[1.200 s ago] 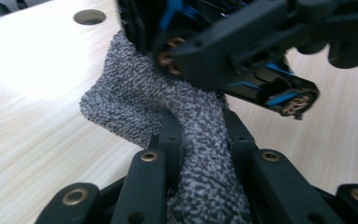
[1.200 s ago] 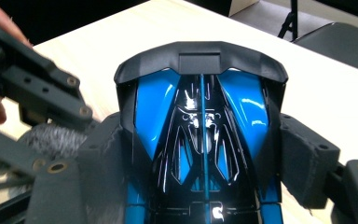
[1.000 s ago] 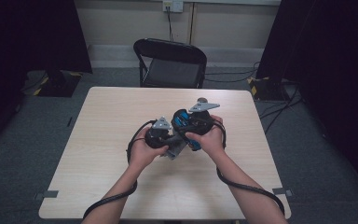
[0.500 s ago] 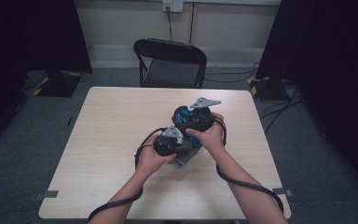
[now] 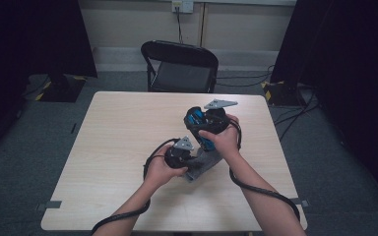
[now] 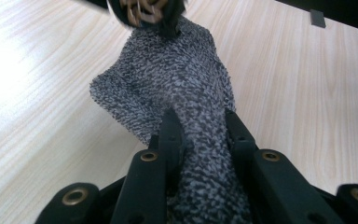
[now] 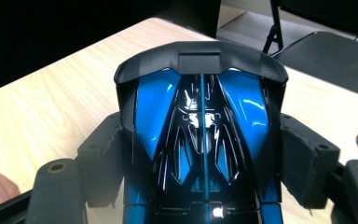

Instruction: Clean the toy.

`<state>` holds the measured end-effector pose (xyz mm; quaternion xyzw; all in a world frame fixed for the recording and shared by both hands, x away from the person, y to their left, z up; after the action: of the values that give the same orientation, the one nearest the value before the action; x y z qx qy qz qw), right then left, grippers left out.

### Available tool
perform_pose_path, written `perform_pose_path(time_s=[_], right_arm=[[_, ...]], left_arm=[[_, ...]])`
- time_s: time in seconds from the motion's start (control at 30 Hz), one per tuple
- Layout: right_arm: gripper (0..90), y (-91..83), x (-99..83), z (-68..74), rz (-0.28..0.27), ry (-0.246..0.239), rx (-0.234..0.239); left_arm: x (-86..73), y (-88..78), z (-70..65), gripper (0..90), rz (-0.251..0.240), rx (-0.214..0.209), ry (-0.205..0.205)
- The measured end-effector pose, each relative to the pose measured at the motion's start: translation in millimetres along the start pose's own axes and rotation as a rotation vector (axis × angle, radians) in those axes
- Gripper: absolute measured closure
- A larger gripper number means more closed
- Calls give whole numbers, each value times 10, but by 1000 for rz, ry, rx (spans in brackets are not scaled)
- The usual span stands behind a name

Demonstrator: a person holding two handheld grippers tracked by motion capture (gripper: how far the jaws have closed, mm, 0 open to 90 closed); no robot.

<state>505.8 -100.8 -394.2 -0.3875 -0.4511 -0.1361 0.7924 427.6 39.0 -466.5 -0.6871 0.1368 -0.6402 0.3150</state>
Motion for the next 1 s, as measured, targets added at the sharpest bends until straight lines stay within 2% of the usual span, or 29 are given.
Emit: perform_pose_path(time_s=[0.07, 0.17, 0.27, 0.4, 0.6, 0.67, 0.83, 1.0], right_arm=[[260, -19, 25, -4, -5, 1, 0], [260, -33, 38, -18, -1, -9, -5], [260, -46, 9, -28, 3, -8, 4], [260, -49, -71, -25, 18, -12, 16], [260, -52, -177, -17, 31, -16, 30], [260, -46, -215, -14, 39, -19, 33], [260, -14, -289, 13, 56, -29, 46], [260, 23, -339, 54, 65, -32, 52]], left_arm=[[-29, -23, 4, 738, 10, -3, 3], [-90, -85, 50, 737, 26, 16, -6], [-160, -199, 142, 737, 27, 50, -30], [-259, -382, 313, 737, 44, 119, -72], [-316, -625, 539, 737, 18, 211, -135], [-300, -675, 581, 737, 6, 223, -141], [-230, -696, 628, 737, -5, 250, -136], [-154, -635, 616, 737, -15, 247, -126]])
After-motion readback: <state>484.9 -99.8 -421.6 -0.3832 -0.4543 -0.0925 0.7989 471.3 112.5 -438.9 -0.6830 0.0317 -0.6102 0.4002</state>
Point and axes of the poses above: each handheld gripper's, and its own axes: y roughly forward along the jaws, x roughly out of its top, z roughly to its left, the point moved 2 cm from there along y, roughly forward along the jaws, and after that the axes turned 13 degrees about y, right-handed, at the moved point
